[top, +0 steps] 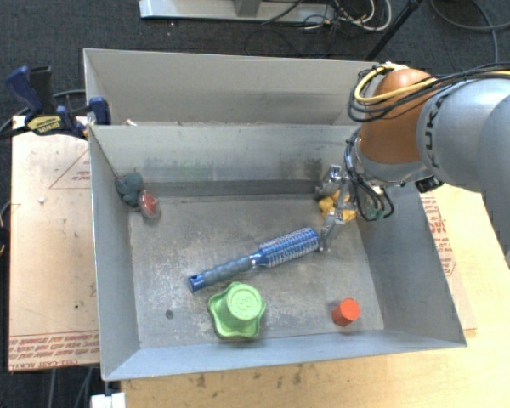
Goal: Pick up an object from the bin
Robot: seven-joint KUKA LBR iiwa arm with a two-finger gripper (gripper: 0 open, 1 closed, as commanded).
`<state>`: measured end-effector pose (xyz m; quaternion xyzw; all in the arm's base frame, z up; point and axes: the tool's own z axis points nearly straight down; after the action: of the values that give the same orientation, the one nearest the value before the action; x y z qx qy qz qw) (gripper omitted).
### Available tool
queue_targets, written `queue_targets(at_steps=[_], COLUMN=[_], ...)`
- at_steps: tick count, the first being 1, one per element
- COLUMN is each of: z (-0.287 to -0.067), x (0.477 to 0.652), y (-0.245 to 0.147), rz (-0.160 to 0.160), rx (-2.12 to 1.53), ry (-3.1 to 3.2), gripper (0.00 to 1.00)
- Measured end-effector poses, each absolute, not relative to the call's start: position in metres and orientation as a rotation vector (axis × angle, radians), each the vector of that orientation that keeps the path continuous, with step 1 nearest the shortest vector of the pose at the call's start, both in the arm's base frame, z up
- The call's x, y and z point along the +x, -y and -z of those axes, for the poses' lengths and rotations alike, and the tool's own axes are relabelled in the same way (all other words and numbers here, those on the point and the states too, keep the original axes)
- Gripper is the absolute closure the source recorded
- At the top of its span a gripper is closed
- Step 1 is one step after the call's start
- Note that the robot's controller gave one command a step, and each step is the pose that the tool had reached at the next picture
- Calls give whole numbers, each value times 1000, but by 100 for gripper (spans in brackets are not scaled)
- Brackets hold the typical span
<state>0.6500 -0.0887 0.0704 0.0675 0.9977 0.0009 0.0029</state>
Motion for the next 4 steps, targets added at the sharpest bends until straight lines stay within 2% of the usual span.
queue_targets(at_steps=[1, 2, 3, 4], z=[-77, -78, -76, -77], x=[607, 585, 577, 578], y=[-19, -58, -98, -99], rz=[3, 1, 2, -1], rx=[64, -178, -13, -16], ry=[-3123, -3123, -3125, -3125], gripper=[0, 0, 0, 100])
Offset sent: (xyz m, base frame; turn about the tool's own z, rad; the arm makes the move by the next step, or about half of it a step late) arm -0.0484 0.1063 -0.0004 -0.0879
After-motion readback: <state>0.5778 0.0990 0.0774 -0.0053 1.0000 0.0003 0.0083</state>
